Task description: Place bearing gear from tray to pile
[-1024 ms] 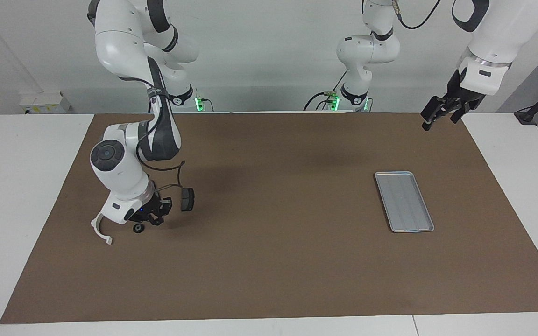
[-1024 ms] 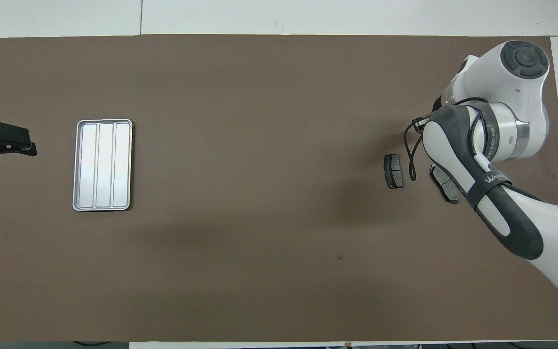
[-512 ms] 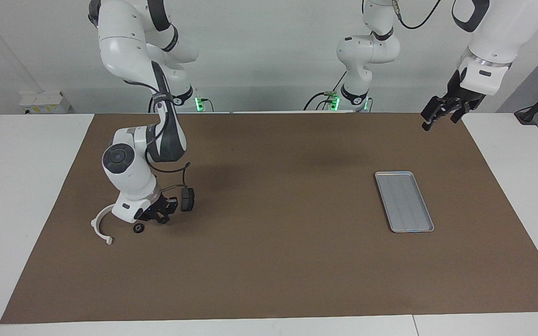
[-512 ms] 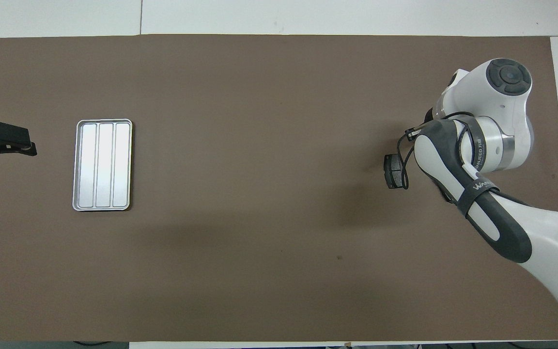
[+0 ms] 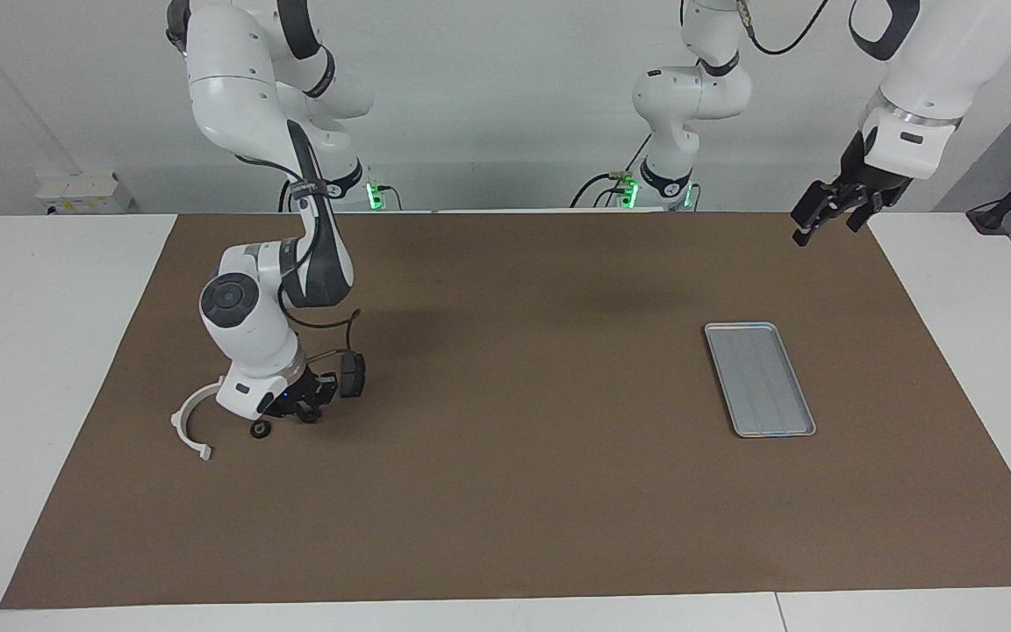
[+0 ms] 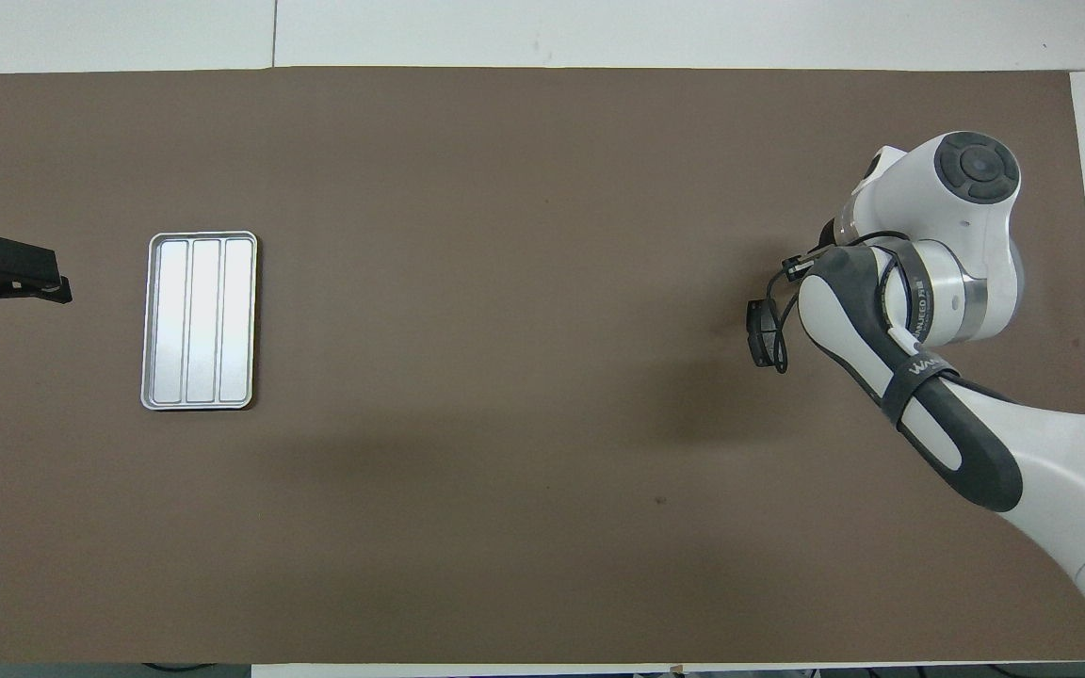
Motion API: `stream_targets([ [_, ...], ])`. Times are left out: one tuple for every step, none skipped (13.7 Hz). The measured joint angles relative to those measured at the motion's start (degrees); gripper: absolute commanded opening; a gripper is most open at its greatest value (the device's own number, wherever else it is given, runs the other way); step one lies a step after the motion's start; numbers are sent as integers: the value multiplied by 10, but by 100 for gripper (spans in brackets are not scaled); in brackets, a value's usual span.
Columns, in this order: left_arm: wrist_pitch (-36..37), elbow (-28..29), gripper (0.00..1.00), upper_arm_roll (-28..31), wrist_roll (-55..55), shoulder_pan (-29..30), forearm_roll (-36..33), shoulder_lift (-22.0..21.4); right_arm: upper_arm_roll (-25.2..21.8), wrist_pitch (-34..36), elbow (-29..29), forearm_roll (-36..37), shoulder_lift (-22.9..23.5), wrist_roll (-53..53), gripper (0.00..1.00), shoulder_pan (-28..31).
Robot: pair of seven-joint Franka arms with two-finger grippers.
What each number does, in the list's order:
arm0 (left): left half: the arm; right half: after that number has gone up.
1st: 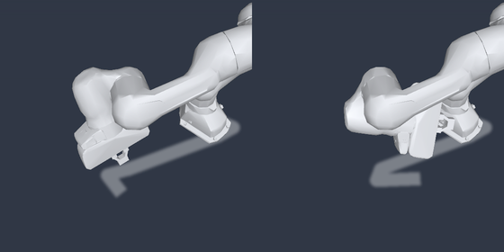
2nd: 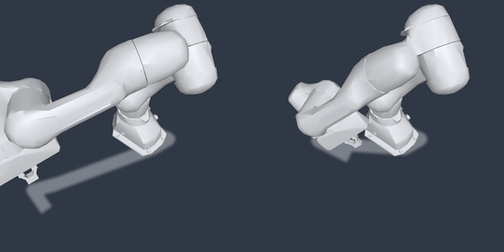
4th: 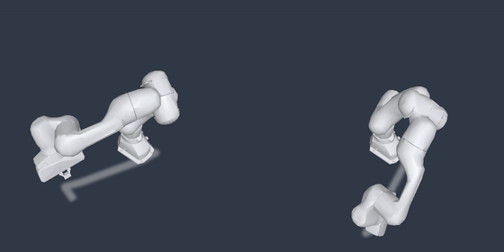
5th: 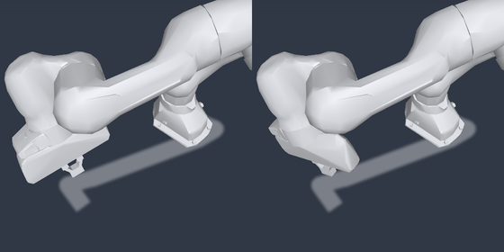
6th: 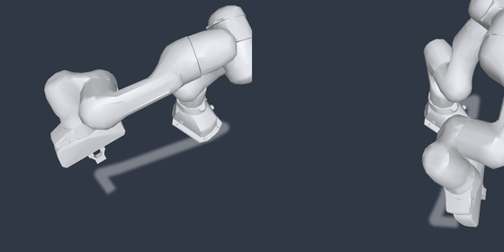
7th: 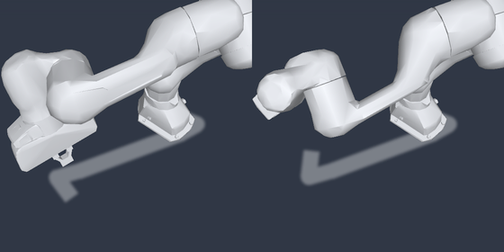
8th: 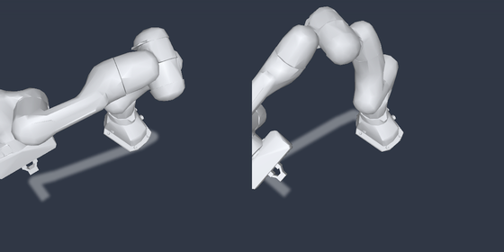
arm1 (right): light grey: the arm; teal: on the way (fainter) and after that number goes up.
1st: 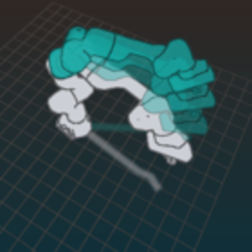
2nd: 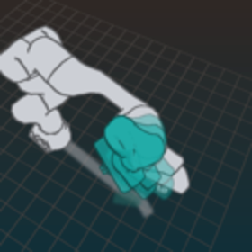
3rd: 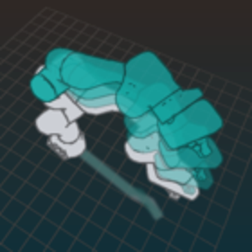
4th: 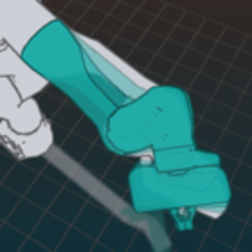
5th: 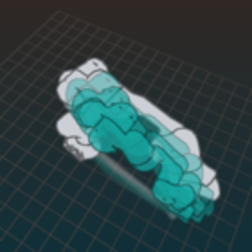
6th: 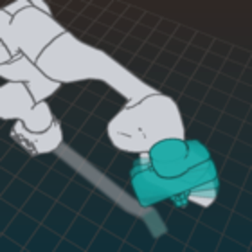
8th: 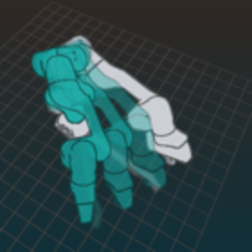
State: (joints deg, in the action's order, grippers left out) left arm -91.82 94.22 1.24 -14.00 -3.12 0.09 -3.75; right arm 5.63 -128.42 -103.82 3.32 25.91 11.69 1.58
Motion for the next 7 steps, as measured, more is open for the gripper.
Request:
stream_targets([
  [0, 0, 100, 0, 0, 0, 0, 0, 0, -2, 0, 0, 2, 0, 0, 0],
  [0, 0, 100, 0, 0, 0, 0, 0, 0, -4, -1, 0, 3, 0, 0, 0],
  [0, 0, 100, 0, 0, 0, 0, 0, 0, -5, -1, 0, 4, 0, 15, 0],
  [0, 0, 100, 0, 0, 0, 0, 0, 0, -5, -1, 0, 4, 0, 79, 0],
  [0, 0, 100, 0, 0, 0, 0, 0, 0, -5, -1, 0, 4, 0, 100, 0],
  [0, 0, 100, 0, 0, 0, 0, 0, 0, -5, 0, 0, 3, 0, 100, 0],
  [0, 0, 100, 0, 0, 0, 0, 0, 0, 2, 4, 0, 2, 0, 100, -3],
])
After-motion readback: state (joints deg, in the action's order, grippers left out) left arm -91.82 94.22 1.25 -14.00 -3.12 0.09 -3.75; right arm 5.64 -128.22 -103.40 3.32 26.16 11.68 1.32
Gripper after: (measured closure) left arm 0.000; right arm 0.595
